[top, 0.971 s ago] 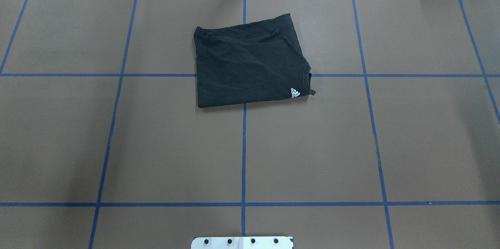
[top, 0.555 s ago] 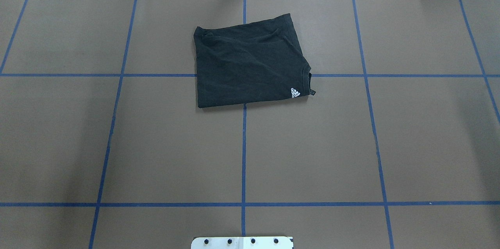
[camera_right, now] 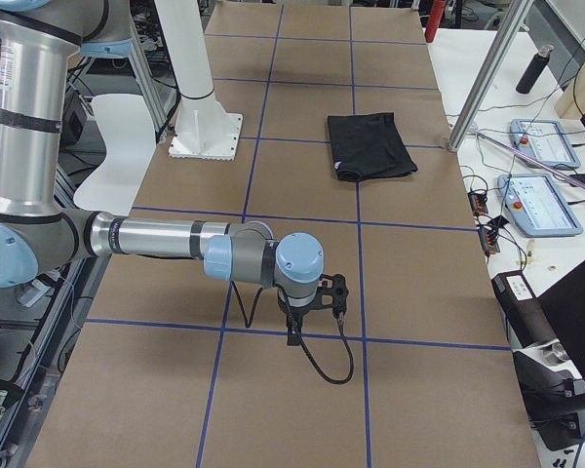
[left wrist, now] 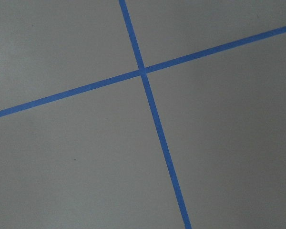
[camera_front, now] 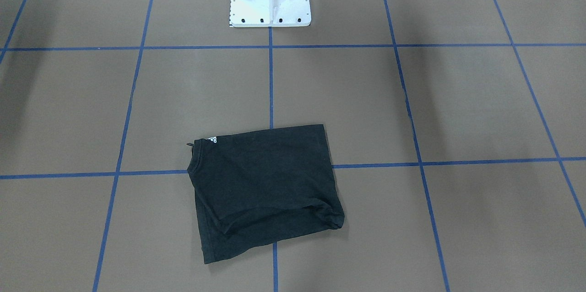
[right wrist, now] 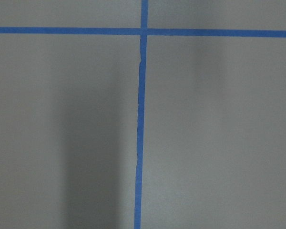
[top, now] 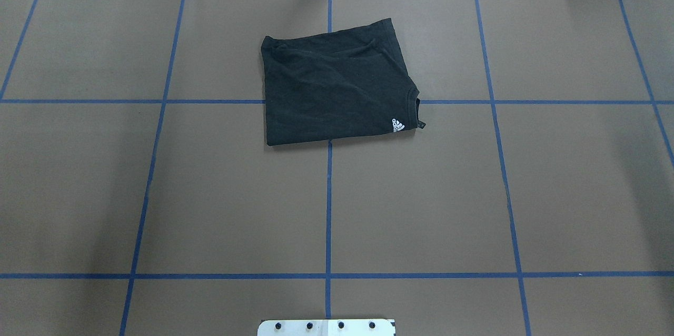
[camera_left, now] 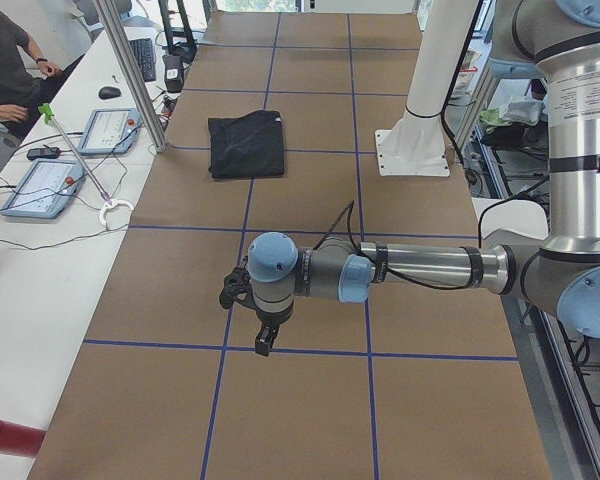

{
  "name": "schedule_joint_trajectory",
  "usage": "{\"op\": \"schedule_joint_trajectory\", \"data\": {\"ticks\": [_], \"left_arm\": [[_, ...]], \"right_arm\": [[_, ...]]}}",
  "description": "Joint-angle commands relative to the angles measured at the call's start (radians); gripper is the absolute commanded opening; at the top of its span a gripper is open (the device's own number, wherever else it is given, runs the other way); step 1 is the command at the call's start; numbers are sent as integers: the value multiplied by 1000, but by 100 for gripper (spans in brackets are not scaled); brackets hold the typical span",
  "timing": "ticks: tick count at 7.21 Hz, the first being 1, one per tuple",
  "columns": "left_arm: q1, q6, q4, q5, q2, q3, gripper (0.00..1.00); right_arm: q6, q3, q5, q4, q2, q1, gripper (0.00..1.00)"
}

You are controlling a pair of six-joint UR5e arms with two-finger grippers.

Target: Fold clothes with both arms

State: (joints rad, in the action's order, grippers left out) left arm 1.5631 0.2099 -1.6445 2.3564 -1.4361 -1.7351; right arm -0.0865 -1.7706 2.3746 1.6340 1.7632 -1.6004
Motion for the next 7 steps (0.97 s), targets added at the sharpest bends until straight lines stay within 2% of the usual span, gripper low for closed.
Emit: {"op": "schedule_joint_trajectory", "data": {"ticks": [1, 7], "left_arm": [[-2, -1, 0, 0, -3, -1, 100], [-2, 6, -31, -5, -21, -3, 100]], "right_arm": [[1, -4, 3, -3, -5, 0, 100], [1, -4, 14, -9, -50, 0, 100]]}}
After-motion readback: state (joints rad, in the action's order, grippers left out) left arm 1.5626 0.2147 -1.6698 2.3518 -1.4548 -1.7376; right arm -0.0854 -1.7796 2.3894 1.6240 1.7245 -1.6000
